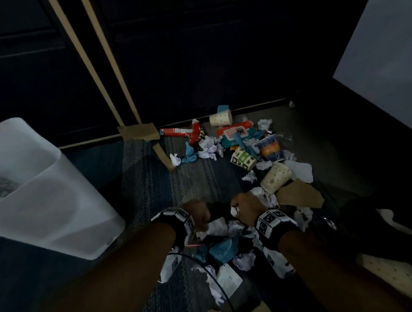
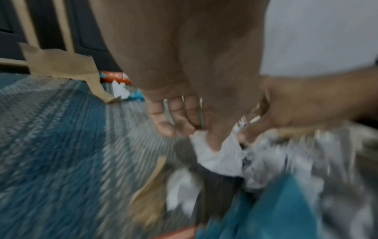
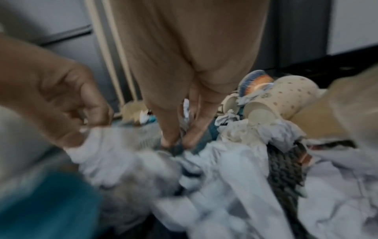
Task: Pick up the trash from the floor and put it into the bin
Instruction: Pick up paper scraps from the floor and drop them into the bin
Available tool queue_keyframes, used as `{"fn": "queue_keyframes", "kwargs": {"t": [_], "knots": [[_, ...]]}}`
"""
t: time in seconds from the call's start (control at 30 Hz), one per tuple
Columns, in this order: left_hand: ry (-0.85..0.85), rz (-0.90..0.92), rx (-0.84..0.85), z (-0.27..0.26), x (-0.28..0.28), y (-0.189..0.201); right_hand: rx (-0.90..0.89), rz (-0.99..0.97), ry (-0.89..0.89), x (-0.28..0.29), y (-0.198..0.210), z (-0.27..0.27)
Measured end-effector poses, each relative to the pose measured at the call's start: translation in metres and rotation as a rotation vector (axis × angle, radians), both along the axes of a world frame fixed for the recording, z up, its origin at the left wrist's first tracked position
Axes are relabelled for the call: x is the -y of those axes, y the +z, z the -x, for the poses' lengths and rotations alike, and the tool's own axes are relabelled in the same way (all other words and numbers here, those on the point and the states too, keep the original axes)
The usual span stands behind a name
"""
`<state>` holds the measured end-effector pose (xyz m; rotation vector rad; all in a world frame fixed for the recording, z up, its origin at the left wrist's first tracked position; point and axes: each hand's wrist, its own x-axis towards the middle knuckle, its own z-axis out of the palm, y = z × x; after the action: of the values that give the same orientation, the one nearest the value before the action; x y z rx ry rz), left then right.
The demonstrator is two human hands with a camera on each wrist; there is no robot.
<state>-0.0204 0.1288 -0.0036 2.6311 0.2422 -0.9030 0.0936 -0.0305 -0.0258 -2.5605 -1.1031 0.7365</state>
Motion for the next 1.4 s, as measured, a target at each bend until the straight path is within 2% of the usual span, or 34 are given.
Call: {"fn": "queue_keyframes", "kwargs": {"t": [0.07,0.17,0.23,0.43,0.57,0.67,0.77,0.83,0.9,1.0,1.07,1.13,1.27,1.4], "knots": [[0.004,0.027,0.070,-0.002,0.005,0.013,0.001,-0.068,-0.034,0.001,0.006,-0.001],[0.141,0.082,0.213,-0.002,0.004,0.029,0.025,-0.199,-0.141,0.004,0.019,-0.002],[0.245,0.057,0.308,0.001,0.000,0.043,0.022,-0.284,-0.194,0.004,0.029,-0.002],[0.401,-0.097,0.688,0.028,-0.020,0.102,-0.073,-0.523,-0.276,-0.032,0.064,0.011],[0.539,-0.164,0.990,0.068,-0.046,0.134,-0.119,-0.693,-0.228,-0.075,0.095,0.031],[0.626,-0.274,1.109,0.104,-0.059,0.161,-0.111,-0.823,-0.126,-0.107,0.128,0.062],[0.702,-0.352,1.264,0.138,-0.071,0.187,-0.213,-0.972,-0.089,-0.142,0.157,0.095],[0.815,-0.447,1.298,0.159,-0.080,0.204,-0.220,-1.045,-0.038,-0.164,0.177,0.119],[0.944,-0.581,1.262,0.179,-0.088,0.217,-0.239,-1.099,0.023,-0.183,0.196,0.144],[1.042,-0.792,1.070,0.204,-0.096,0.226,-0.270,-1.132,0.115,-0.208,0.214,0.176],[1.127,-0.786,0.900,0.216,-0.097,0.223,-0.313,-1.066,0.189,-0.219,0.219,0.192],[1.159,-0.762,0.841,0.223,-0.099,0.218,-0.309,-1.042,0.219,-0.222,0.218,0.199],[1.019,-0.834,1.002,0.218,-0.095,0.219,-0.256,-1.073,0.153,-0.200,0.206,0.181],[0.725,-0.763,1.138,0.184,-0.082,0.215,-0.181,-0.961,0.060,-0.163,0.173,0.131]]}}
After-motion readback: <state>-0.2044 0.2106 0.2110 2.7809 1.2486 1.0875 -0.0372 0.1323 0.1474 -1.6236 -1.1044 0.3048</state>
